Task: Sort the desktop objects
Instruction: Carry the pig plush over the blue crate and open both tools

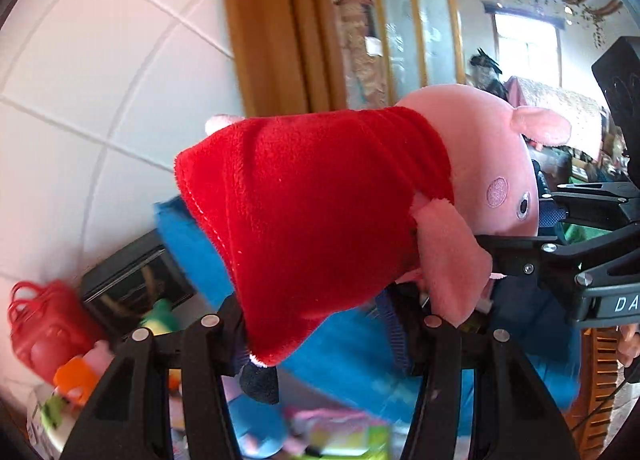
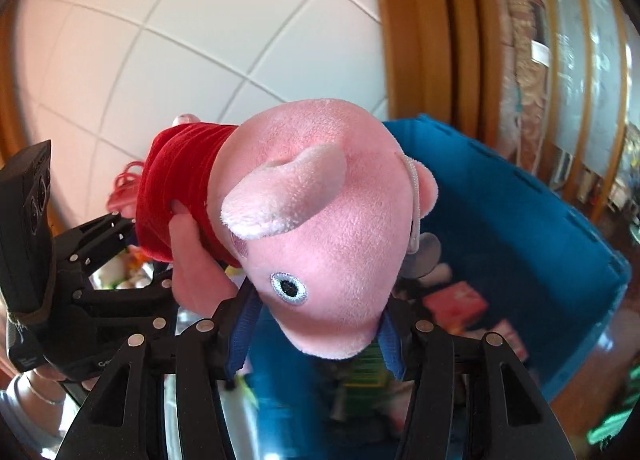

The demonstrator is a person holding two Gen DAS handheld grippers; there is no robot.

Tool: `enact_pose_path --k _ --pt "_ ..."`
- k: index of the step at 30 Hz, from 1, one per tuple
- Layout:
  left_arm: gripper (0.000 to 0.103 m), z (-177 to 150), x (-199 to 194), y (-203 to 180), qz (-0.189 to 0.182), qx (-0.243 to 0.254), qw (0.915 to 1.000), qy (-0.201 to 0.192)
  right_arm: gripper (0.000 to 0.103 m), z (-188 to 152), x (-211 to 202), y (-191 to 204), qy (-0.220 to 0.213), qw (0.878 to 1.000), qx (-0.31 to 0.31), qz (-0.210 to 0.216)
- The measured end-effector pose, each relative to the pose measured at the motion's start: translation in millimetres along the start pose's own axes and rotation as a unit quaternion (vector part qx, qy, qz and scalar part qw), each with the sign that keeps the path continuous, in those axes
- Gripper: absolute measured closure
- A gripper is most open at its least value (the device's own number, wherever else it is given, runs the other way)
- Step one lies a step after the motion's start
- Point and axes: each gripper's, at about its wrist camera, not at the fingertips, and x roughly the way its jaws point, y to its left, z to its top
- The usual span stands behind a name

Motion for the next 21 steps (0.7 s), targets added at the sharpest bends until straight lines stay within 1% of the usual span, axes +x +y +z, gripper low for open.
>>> enact_pose_path --k 4,7,11,13,14,15,17,18,19,20,21 --pt "0.050 22 37 -34 -0.014 0.011 0.9993 0.033 0.051 0 0 -64 0.020 0.999 0.032 -0.004" --pt "0.050 33 56 -57 -0.017 0.024 0.9982 0.053 0.050 -4 -3 -102 0.029 0.998 0.058 0.000" --pt "0.050 42 67 -77 -0.017 0.034 0.9973 0.063 0.047 -5 1 -138 0.034 0.995 0.096 0.011" --pt "0.049 42 68 -84 -0.019 0.034 0.9971 0.065 0.045 -5 0 -149 0.033 0.994 0.107 0.010" --pt "0.049 43 69 -85 -0.018 0.036 0.9970 0.067 0.042 -5 -2 -154 0.030 0.993 0.114 0.008" --pt "0.049 53 75 -91 -0.015 0.036 0.9971 0.065 0.041 -6 -6 -155 0.028 0.992 0.120 0.003" --pt "0.049 54 72 -96 -0.002 0.038 0.9976 0.059 0.040 -5 -9 -159 0.024 0.992 0.125 -0.012" --pt "0.049 56 70 -98 0.000 0.039 0.9976 0.057 0.034 -4 -10 -160 0.020 0.992 0.122 -0.023" --pt "0.045 57 69 -98 0.001 0.040 0.9976 0.057 0.031 -4 -12 -160 0.017 0.992 0.119 -0.032" --pt "0.042 56 68 -99 0.004 0.041 0.9976 0.056 0.024 -4 -15 -158 0.015 0.992 0.116 -0.035" --pt "0.035 55 66 -100 0.010 0.039 0.9978 0.052 0.018 -3 -18 -155 0.012 0.993 0.114 -0.038"
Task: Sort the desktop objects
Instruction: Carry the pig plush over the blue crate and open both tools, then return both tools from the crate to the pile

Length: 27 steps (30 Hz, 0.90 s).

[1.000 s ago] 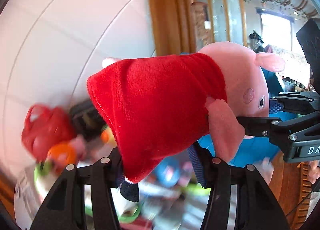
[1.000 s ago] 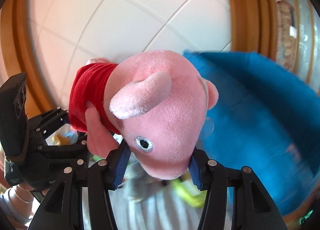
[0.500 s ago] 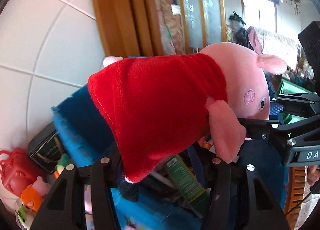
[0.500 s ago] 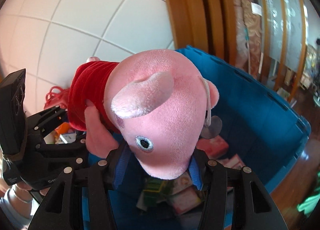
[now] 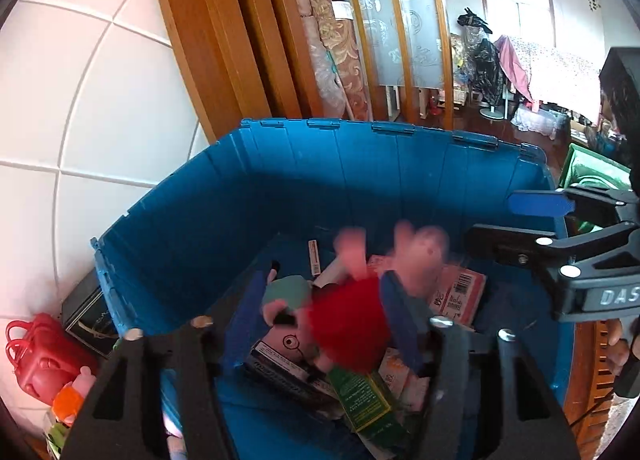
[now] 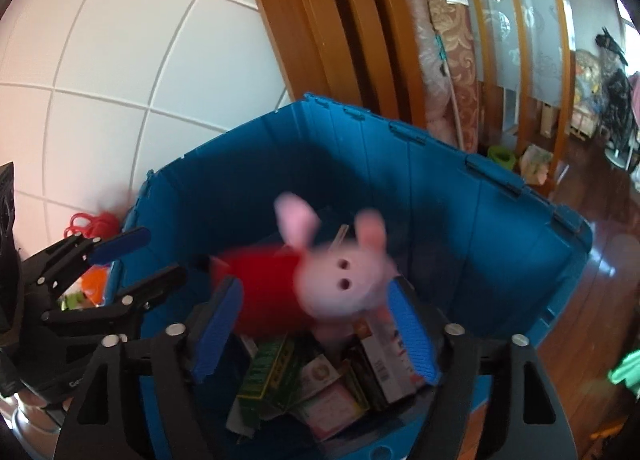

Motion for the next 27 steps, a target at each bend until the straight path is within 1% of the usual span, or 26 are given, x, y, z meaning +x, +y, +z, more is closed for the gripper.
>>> enact_pose_path --k 1,3,4,6,9,11,12,13,14,17,19,21,23,25,27 --pt "0.030 -2 0 2 0.004 -0.001 1.0000 -0.003 0.016 -1 -3 3 -0.005 1.000 -0.002 -0.003" --pt "0.026 -5 -4 6 0.010 -0.008 0.9999 -0.010 0.004 3 -5 8 -0.016 1.000 -0.008 -0.017" --pt "0.025 -6 -8 8 0.011 -0.015 0.9997 -0.013 0.000 7 -3 8 -0.022 0.999 -0.012 -0.027" --pt "0.024 -10 -18 14 0.018 -0.031 0.9991 -0.022 0.000 8 -9 14 -0.033 0.998 -0.019 -0.045" --pt "0.021 -17 -39 27 0.034 -0.060 0.9968 -0.041 0.000 8 -14 21 -0.044 0.997 -0.025 -0.055" --pt "0.017 -28 -56 38 0.050 -0.083 0.9935 -0.060 0.000 5 -19 29 -0.050 0.997 -0.030 -0.059" --pt "0.010 -35 -64 45 0.060 -0.094 0.9913 -0.069 0.000 2 -22 35 -0.055 0.996 -0.036 -0.056" --pt "0.004 -43 -75 52 0.071 -0.107 0.9883 -0.082 0.000 -3 -26 44 -0.059 0.996 -0.043 -0.049" --pt "0.003 -52 -84 59 0.084 -0.121 0.9847 -0.093 0.000 -6 -30 52 -0.064 0.996 -0.049 -0.043" --pt "0.002 -81 -111 81 0.124 -0.154 0.9736 -0.114 0.000 -19 -39 86 -0.075 0.994 -0.075 -0.012" --pt "0.002 -105 -126 99 0.135 -0.173 0.9687 -0.116 0.000 -28 -43 112 -0.082 0.993 -0.088 0.011" --pt "0.002 -135 -140 119 0.141 -0.191 0.9650 -0.110 0.000 -35 -45 139 -0.084 0.991 -0.100 0.037" --pt "0.002 -162 -150 139 0.153 -0.212 0.9607 -0.092 0.000 -44 -44 167 -0.084 0.988 -0.112 0.064" --pt "0.002 -194 -162 161 0.170 -0.232 0.9550 -0.071 0.000 -54 -36 199 -0.078 0.985 -0.127 0.084" --pt "0.002 -225 -174 182 0.196 -0.244 0.9480 -0.054 0.000 -64 -24 229 -0.066 0.983 -0.140 0.096"
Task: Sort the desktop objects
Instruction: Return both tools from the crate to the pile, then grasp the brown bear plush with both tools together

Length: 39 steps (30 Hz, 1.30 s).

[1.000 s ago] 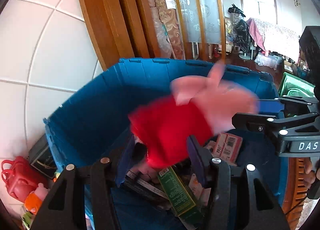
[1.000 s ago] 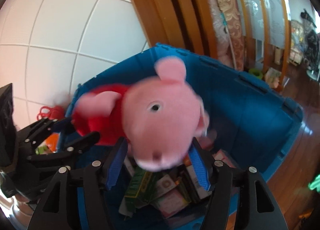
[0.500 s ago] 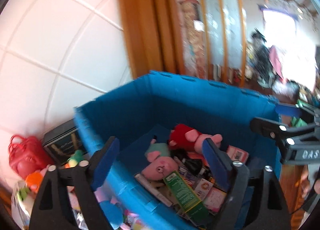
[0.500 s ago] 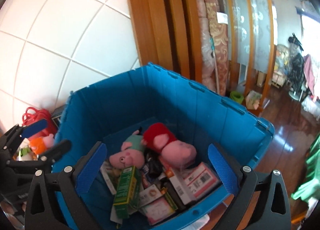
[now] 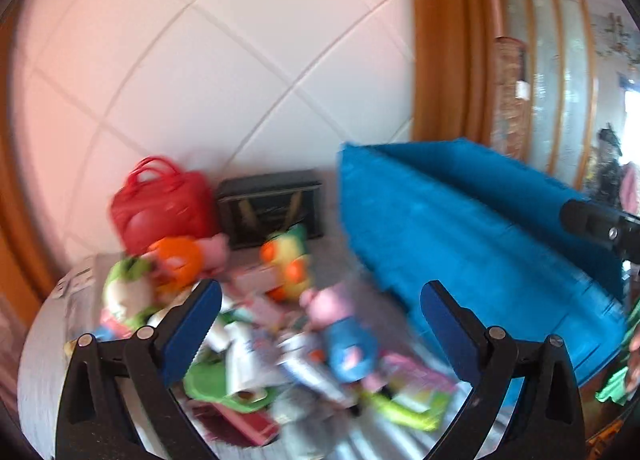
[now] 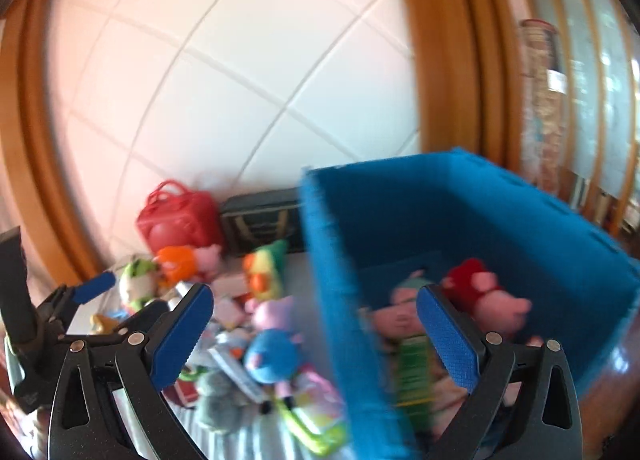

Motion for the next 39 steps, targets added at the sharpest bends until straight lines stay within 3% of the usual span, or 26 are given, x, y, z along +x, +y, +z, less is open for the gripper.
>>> enact_pose_path --k 6,12,17,21,25,27,30,34,36,39 --pt "0.002 -62 -4 117 0.080 -0.046 0.9938 0.061 0.000 -28 58 70 0.063 0.997 -0.009 0.040" --pt "0.002 -121 2 229 0.152 -0.100 0.9760 0.120 0.000 -63 113 143 0.122 0.990 -0.031 0.067" --pt "0.002 -155 17 312 0.189 -0.131 0.9594 0.163 0.000 -90 154 193 0.168 0.982 -0.034 0.076" --pt "0.002 -178 28 361 0.183 -0.140 0.9521 0.201 0.000 -109 174 222 0.198 0.976 -0.036 0.082" --pt "0.002 -192 32 372 0.161 -0.130 0.9528 0.222 0.000 -125 198 246 0.217 0.969 -0.039 0.114" --pt "0.002 -197 32 376 0.133 -0.128 0.9563 0.227 0.000 -133 212 257 0.229 0.966 -0.043 0.114" --pt "0.002 -202 39 383 0.104 -0.085 0.9630 0.234 0.000 -145 220 280 0.253 0.959 -0.037 0.119" --pt "0.002 -211 58 400 0.047 -0.017 0.9683 0.245 0.000 -163 212 323 0.252 0.959 -0.028 0.129" --pt "0.002 -218 66 411 0.016 0.021 0.9669 0.254 0.000 -175 211 345 0.253 0.961 -0.014 0.111" --pt "0.002 -234 79 428 -0.023 0.073 0.9581 0.276 0.000 -194 212 369 0.264 0.960 0.037 0.080"
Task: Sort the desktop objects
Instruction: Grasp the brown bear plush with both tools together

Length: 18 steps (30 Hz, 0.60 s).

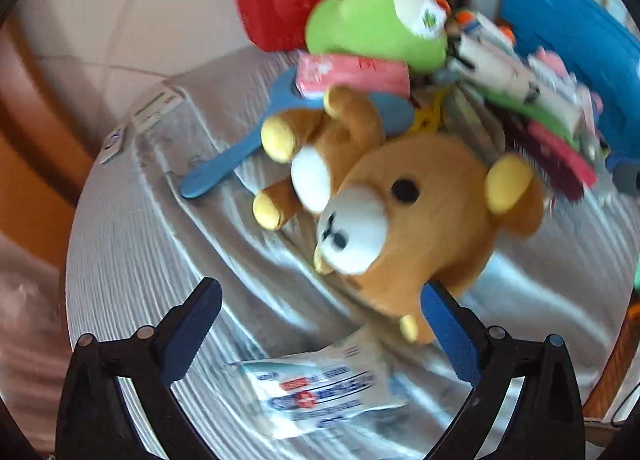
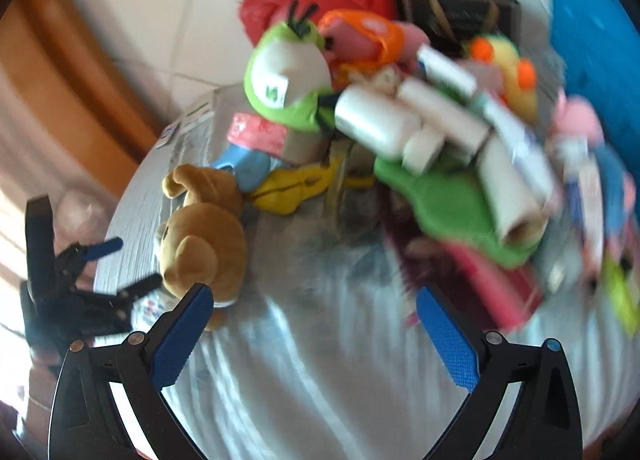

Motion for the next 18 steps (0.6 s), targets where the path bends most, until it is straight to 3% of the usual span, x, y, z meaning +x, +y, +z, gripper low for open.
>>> enact_pose_path --k 5,8,12,15,18 --pt "0.002 4 42 8 -0.020 0.044 0.9983 0.034 0.000 -35 4 26 0.009 0.997 0.059 -0.041" --pt "0.002 22 51 -7 -0.100 0.039 0.9938 0.027 0.000 -50 -2 27 0.003 0.994 0.081 -0.068" --pt "0.002 44 46 -51 -0.152 0.078 0.9852 0.000 0.000 -54 -9 19 -0.009 0.987 0.113 -0.117" --pt "0.002 43 37 -58 -0.155 0.103 0.9824 -0.006 0.000 -50 -5 20 -0.009 0.984 0.118 -0.135" --pt "0.002 30 23 -34 -0.150 0.115 0.9818 -0.016 0.000 -45 8 29 -0.012 0.984 0.122 -0.126"
